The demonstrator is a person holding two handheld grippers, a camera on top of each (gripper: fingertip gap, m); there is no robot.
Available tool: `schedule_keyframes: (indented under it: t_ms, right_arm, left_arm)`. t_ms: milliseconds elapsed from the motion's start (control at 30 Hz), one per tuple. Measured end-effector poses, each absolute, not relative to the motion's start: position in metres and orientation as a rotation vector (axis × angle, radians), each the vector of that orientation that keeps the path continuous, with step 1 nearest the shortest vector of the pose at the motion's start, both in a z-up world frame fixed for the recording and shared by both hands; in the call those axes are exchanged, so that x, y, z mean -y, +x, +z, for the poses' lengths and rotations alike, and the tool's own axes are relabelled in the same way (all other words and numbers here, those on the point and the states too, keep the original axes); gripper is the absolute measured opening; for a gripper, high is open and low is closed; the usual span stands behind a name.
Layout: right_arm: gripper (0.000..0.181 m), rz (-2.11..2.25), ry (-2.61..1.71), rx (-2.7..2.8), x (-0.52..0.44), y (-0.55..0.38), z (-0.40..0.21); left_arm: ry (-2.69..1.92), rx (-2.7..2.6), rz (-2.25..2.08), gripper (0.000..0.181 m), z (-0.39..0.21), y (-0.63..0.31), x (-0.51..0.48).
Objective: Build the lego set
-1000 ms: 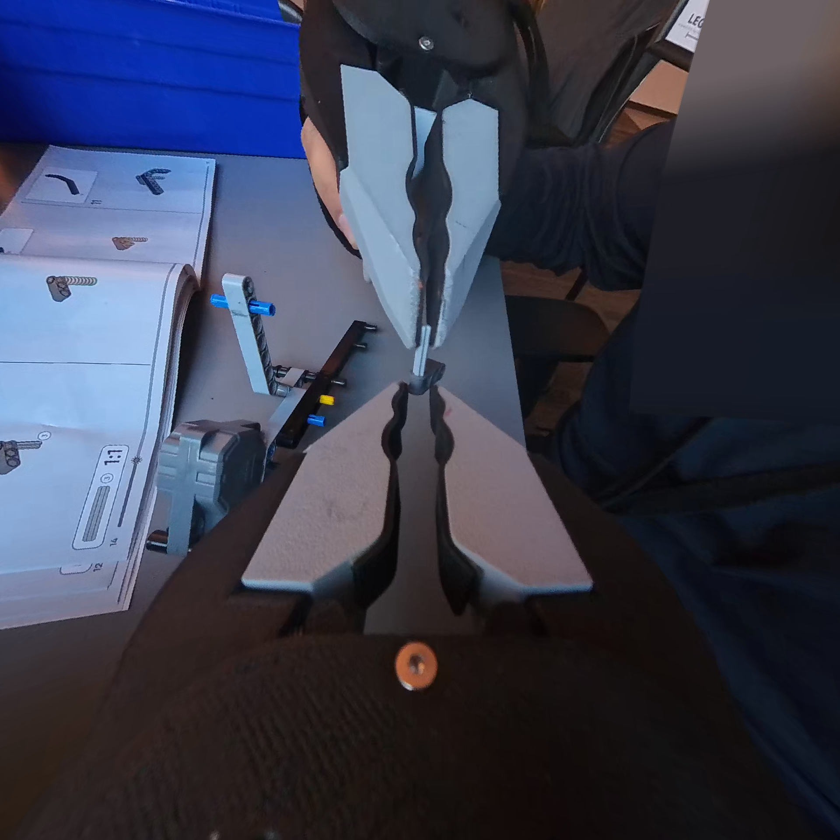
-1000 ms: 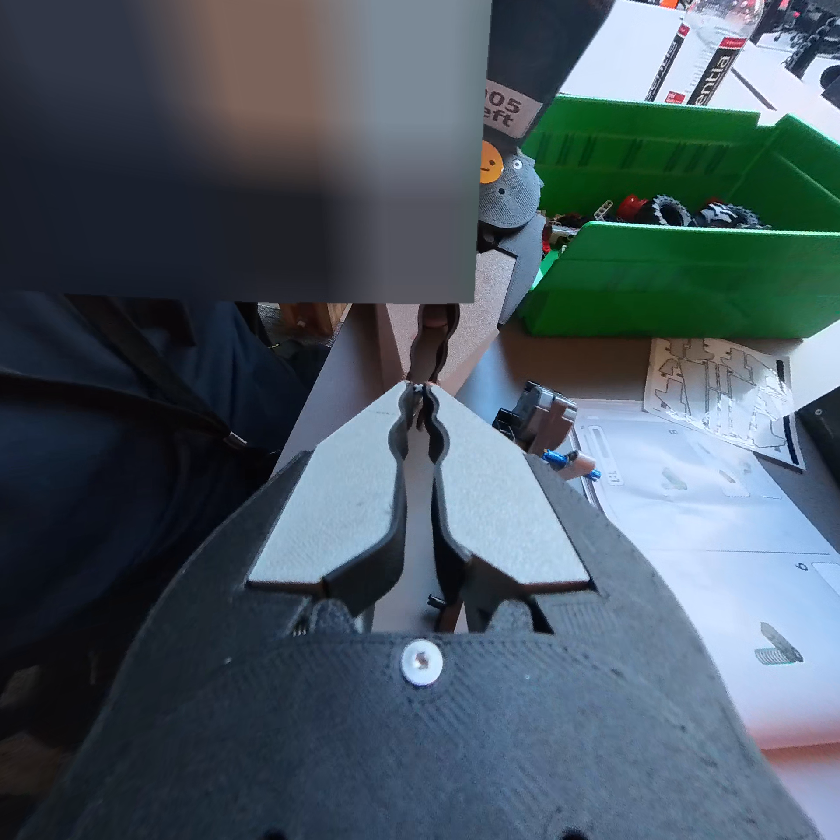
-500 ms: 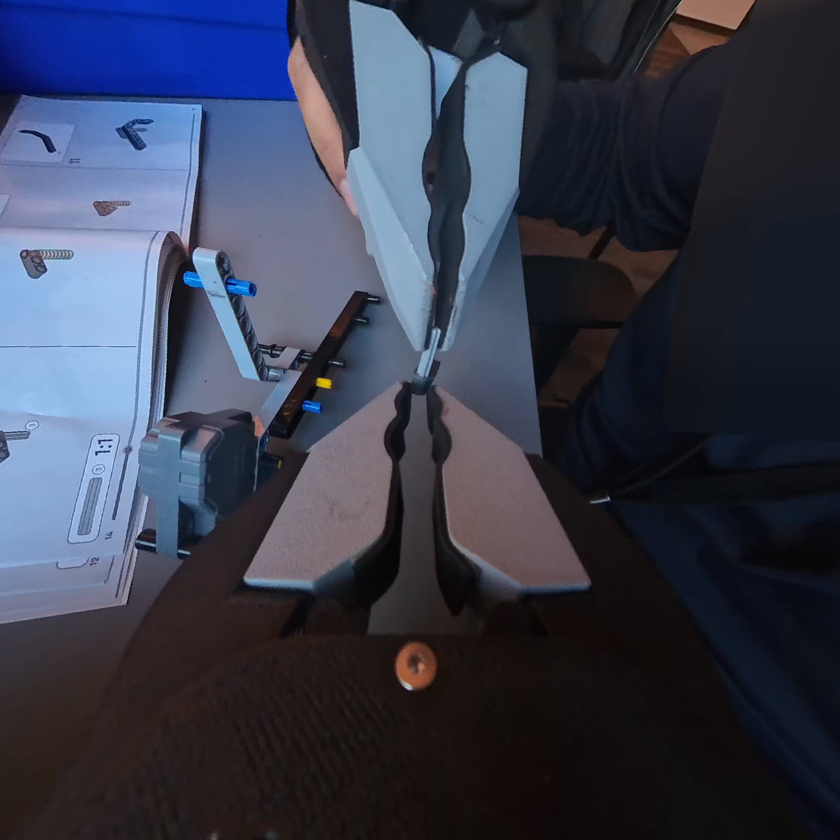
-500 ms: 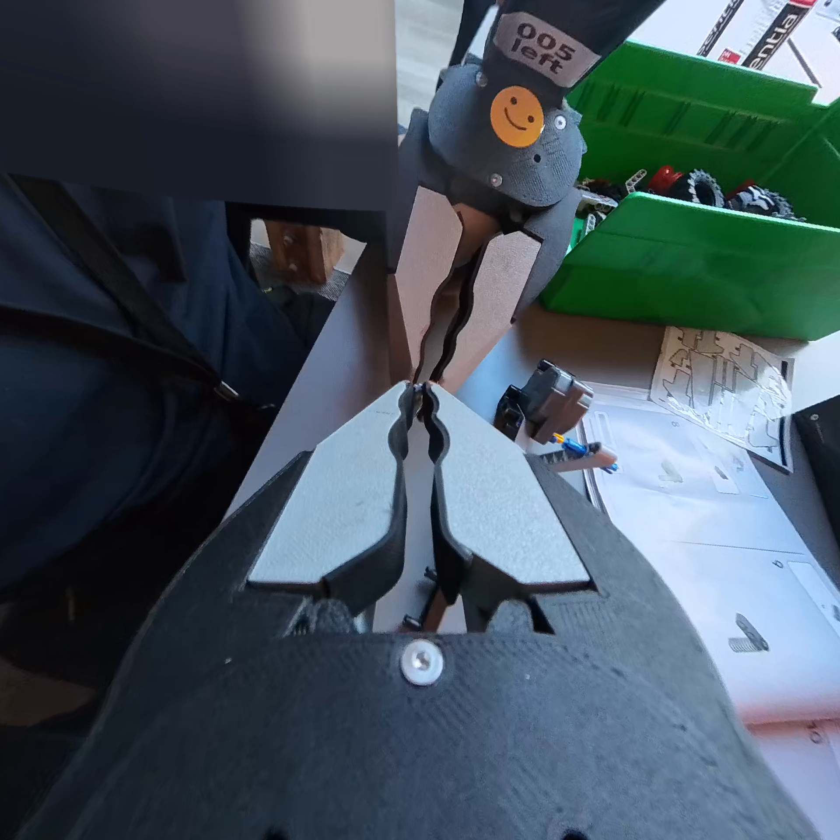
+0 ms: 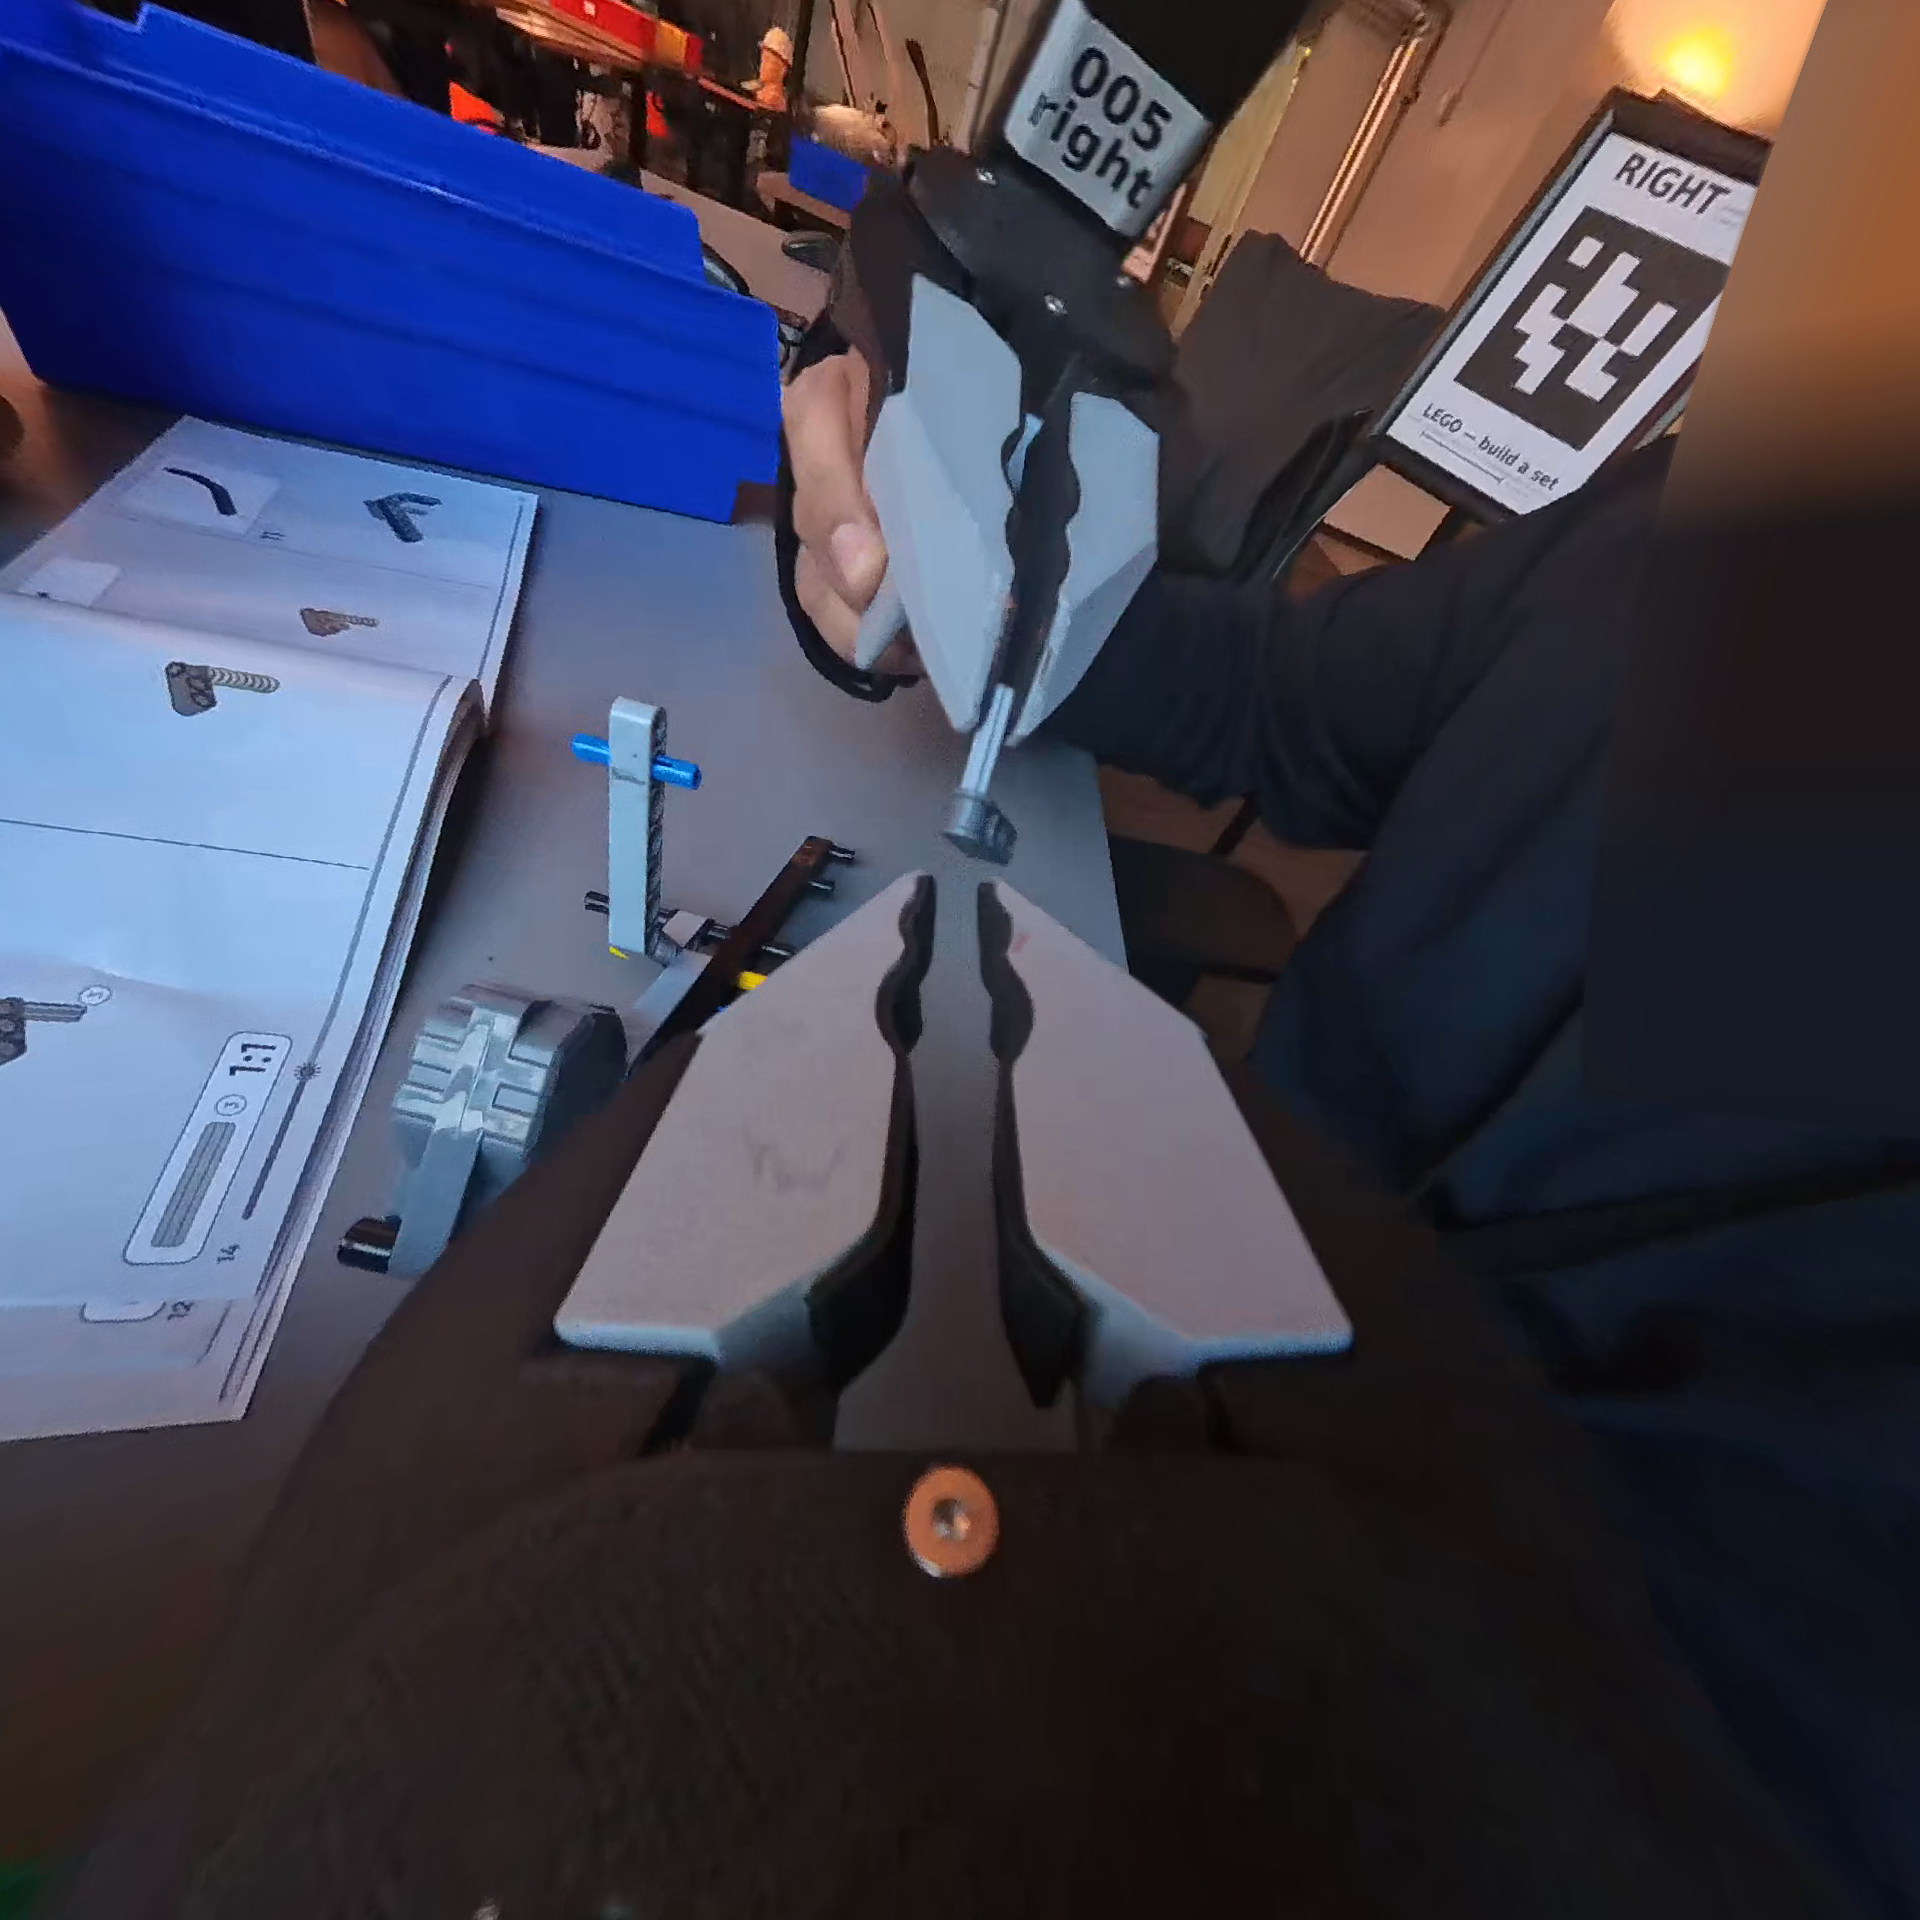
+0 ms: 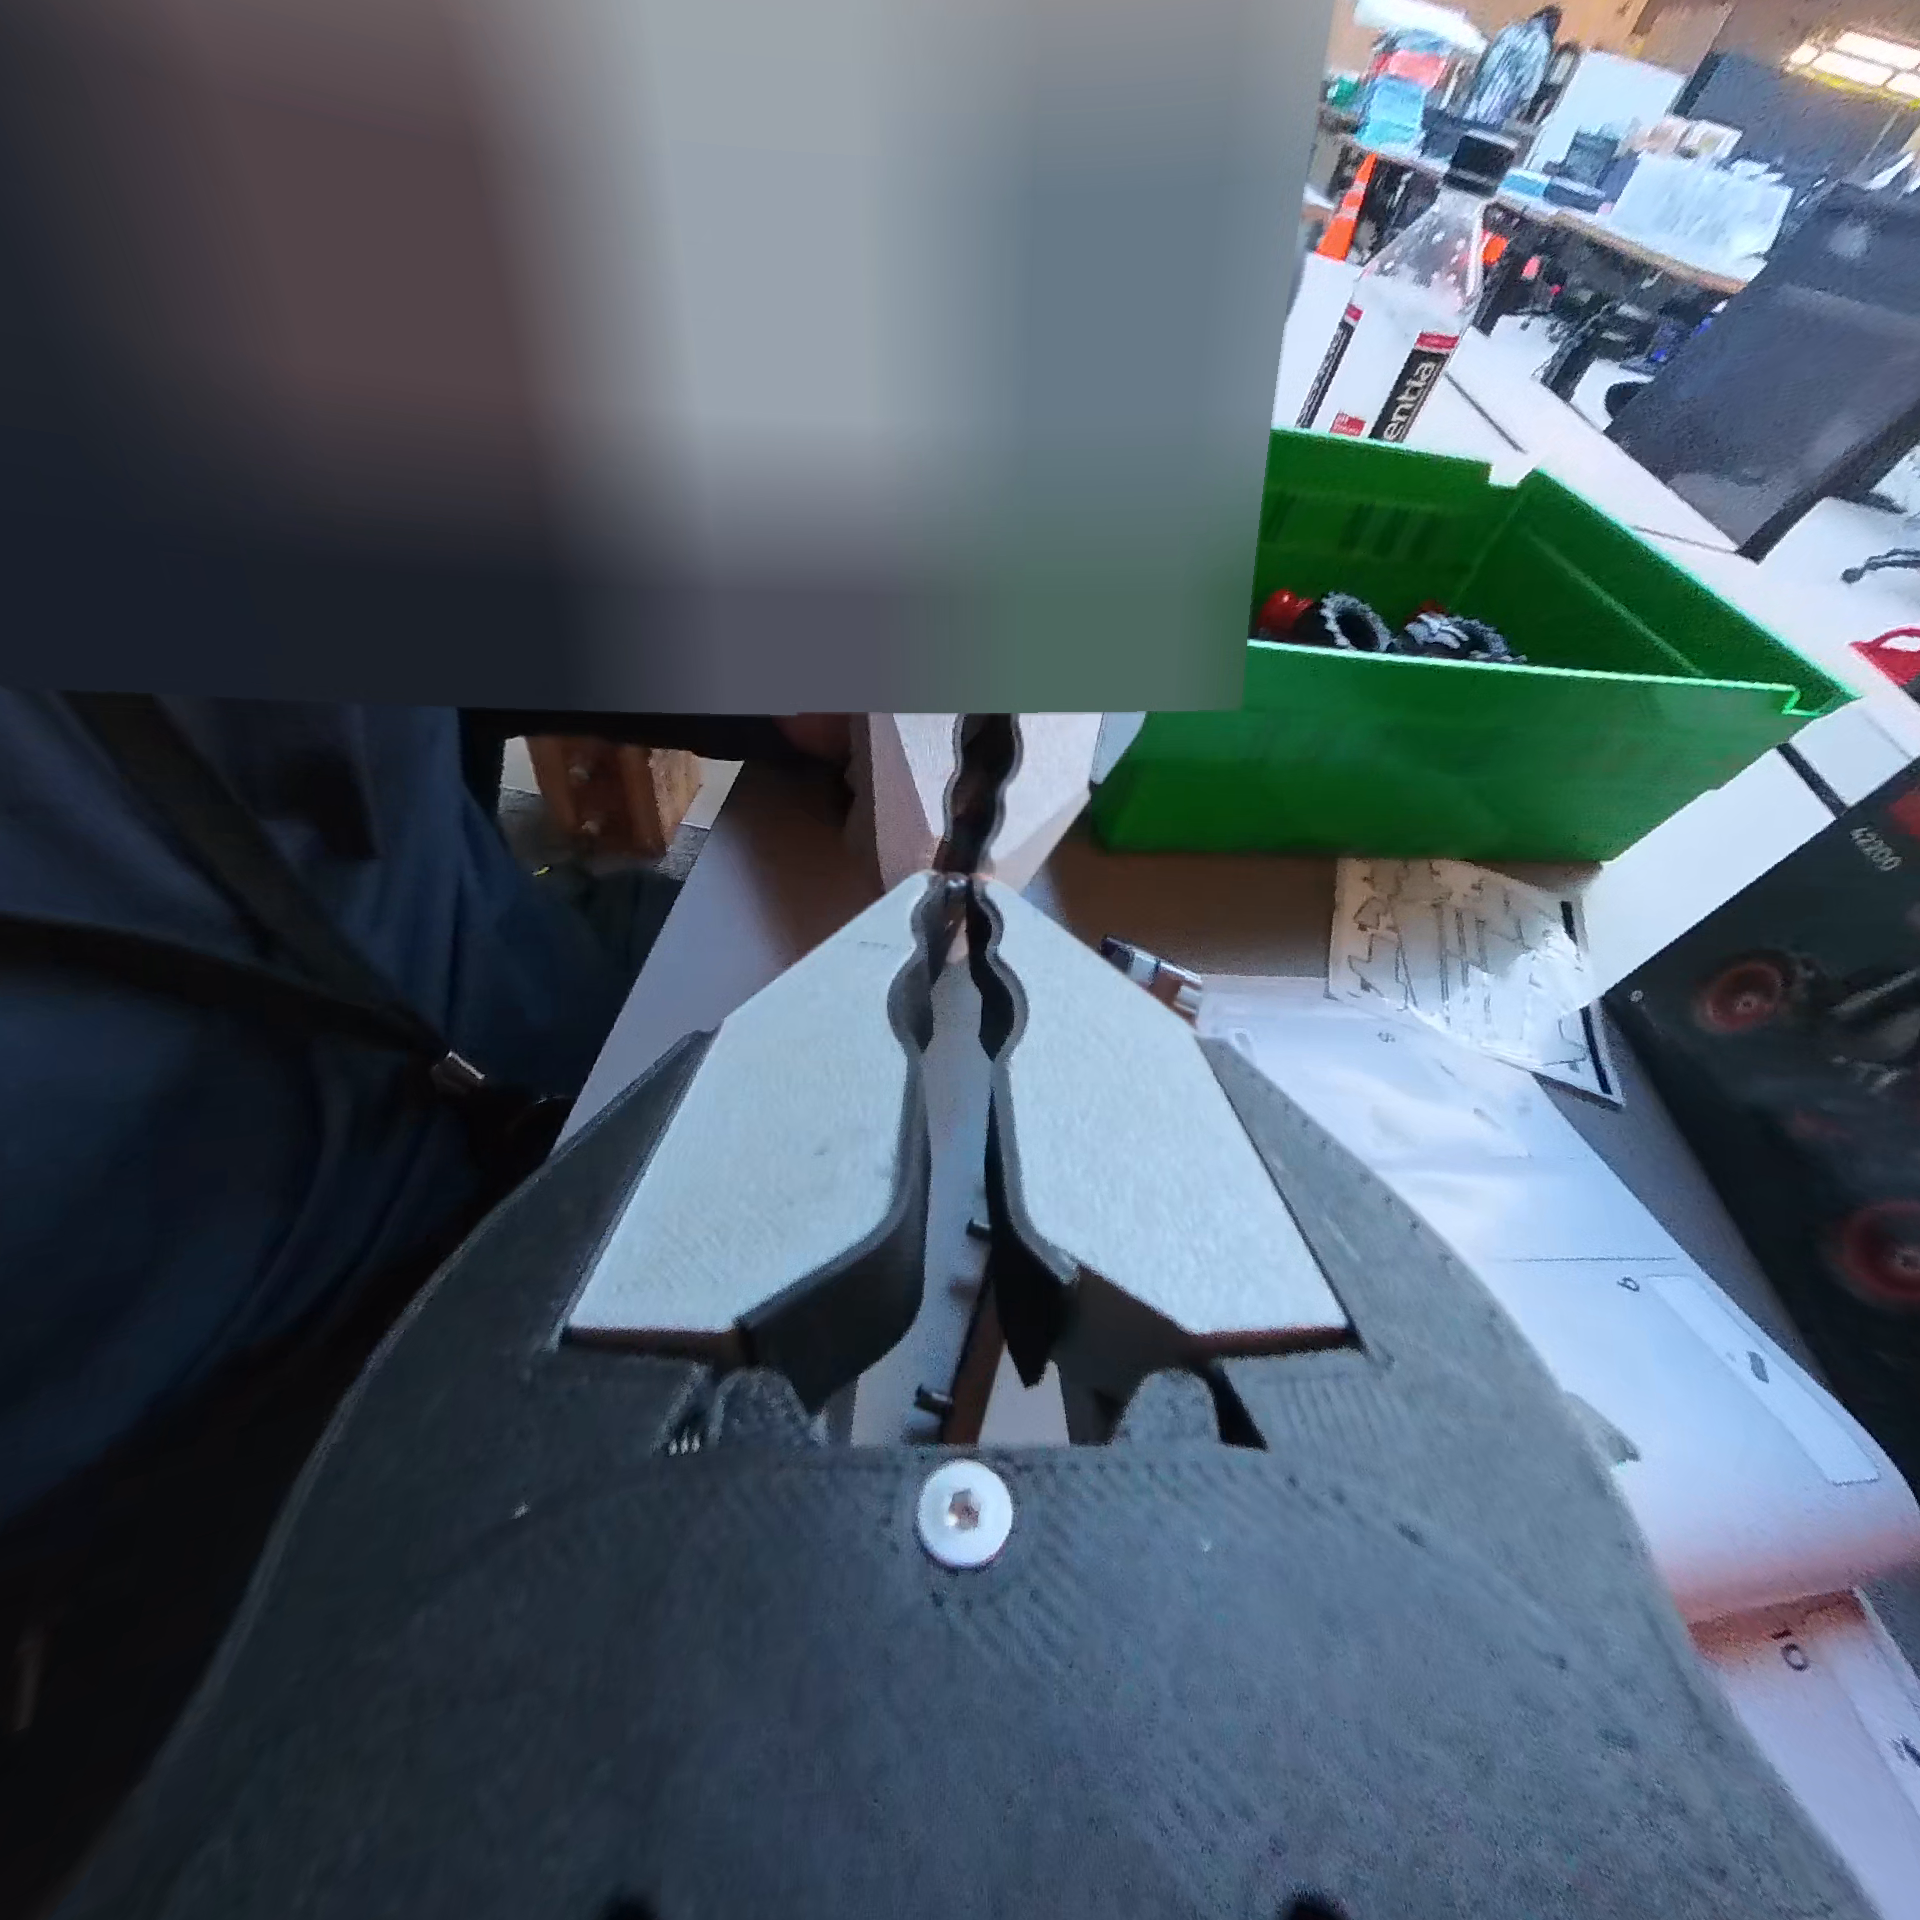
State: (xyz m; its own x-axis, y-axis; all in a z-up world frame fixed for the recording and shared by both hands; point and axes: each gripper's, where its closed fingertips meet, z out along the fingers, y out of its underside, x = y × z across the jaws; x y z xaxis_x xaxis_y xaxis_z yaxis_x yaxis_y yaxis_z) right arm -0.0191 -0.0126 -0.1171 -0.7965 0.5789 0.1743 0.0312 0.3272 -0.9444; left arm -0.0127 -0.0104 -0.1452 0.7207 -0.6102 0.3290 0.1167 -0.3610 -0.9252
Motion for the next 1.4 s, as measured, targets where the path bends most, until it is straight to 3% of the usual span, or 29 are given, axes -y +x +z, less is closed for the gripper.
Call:
schedule_keyframes:
  t_ms: [233, 500, 833, 933, 1400]
  right_arm:
    - [0.001, 1.482, -0.500, 2.019, 0.011, -0.021, -0.107]
    - [0.002, 1.453, -0.515, 2.032, 0.011, -0.025, -0.114]
    - [0.000, 1.283, -0.705, 2.239, -0.004, -0.037, -0.160]
    - [0.008, 1.278, -0.691, 2.284, 0.002, -0.034, -0.165]
    - [0.003, 1.148, -0.734, 2.396, 0.004, -0.033, -0.192]
  left_arm:
    - [-1.759, -0.386, -0.818, 0.017, -0.140, -0.008, 0.007]
    - [-1.730, -0.335, -0.871, 0.007, -0.136, -0.012, 0.005]
    - [-1.998, -0.404, -0.548, 0.006, -0.175, -0.032, 0.000]
    - [-2.076, -0.465, -0.429, 0.006, -0.189, -0.036, 0.004]
    - [-2.073, -0.521, -0.373, 0.006, -0.192, -0.031, 0.008]
